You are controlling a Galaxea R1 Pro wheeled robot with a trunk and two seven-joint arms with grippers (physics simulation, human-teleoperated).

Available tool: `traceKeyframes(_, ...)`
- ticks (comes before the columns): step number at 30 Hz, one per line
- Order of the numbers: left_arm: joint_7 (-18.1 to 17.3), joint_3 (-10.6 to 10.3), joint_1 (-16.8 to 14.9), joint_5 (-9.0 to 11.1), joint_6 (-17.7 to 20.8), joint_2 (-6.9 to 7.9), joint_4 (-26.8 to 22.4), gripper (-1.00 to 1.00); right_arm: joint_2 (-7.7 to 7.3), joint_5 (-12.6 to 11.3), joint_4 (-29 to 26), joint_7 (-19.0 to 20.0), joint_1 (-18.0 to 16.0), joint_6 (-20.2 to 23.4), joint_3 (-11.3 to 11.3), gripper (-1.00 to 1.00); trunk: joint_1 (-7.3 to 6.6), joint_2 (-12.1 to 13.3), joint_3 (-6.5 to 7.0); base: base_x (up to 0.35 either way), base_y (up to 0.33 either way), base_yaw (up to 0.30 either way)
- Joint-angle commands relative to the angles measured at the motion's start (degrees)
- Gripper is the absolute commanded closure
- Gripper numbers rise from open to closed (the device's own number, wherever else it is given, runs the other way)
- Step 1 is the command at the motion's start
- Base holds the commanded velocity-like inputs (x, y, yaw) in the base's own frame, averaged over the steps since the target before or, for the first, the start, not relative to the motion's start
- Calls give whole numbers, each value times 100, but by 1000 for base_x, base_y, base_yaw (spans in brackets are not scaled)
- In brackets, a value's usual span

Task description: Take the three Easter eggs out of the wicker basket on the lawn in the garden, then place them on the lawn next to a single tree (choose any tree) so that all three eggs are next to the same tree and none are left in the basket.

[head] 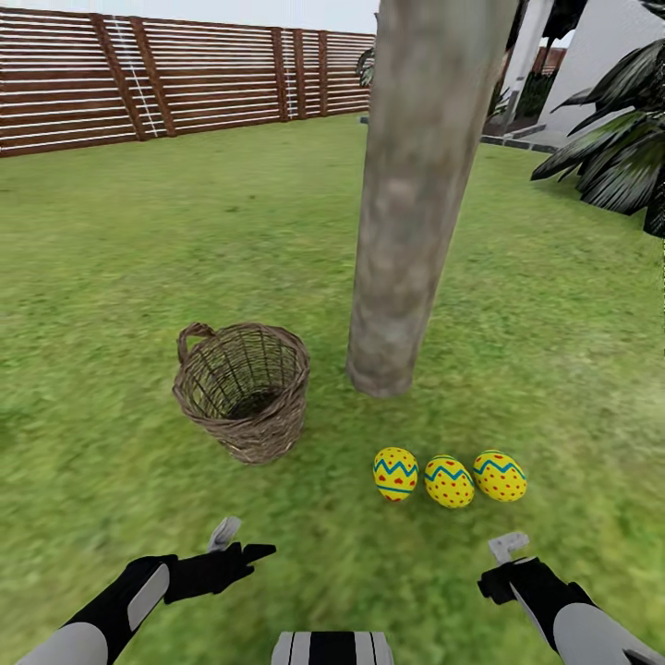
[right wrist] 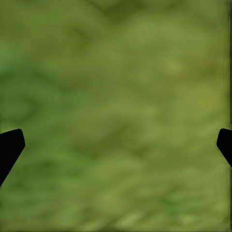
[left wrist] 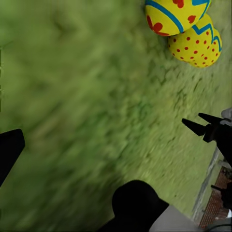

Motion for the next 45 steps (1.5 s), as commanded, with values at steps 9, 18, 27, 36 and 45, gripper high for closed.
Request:
traceKeyframes(9,4,-20,1,49,38,5,256,-100,43,69,4,54,-1,21,-53,-100,-24,11,196,0,0,0)
traceKeyframes(18,4,-15,-2,38,35,8,264,-100,61,76,13,43,-1,21,-55,-100,-47,23,396,0,0,0)
traceKeyframes(27,246,-6,2,32,31,68,289,-100,75,81,654,34,-1,11,-55,-100,-70,35,595,0,0,0)
traceKeyframes(36,658,-6,-1,33,12,14,924,-100,66,17,977,42,242,-80,-64,-100,-94,47,794,0,0,0)
traceKeyframes(45,672,-10,5,51,-416,-61,1358,-100,73,10,1075,38,291,-120,-64,-100,-117,59,994,0,0,0)
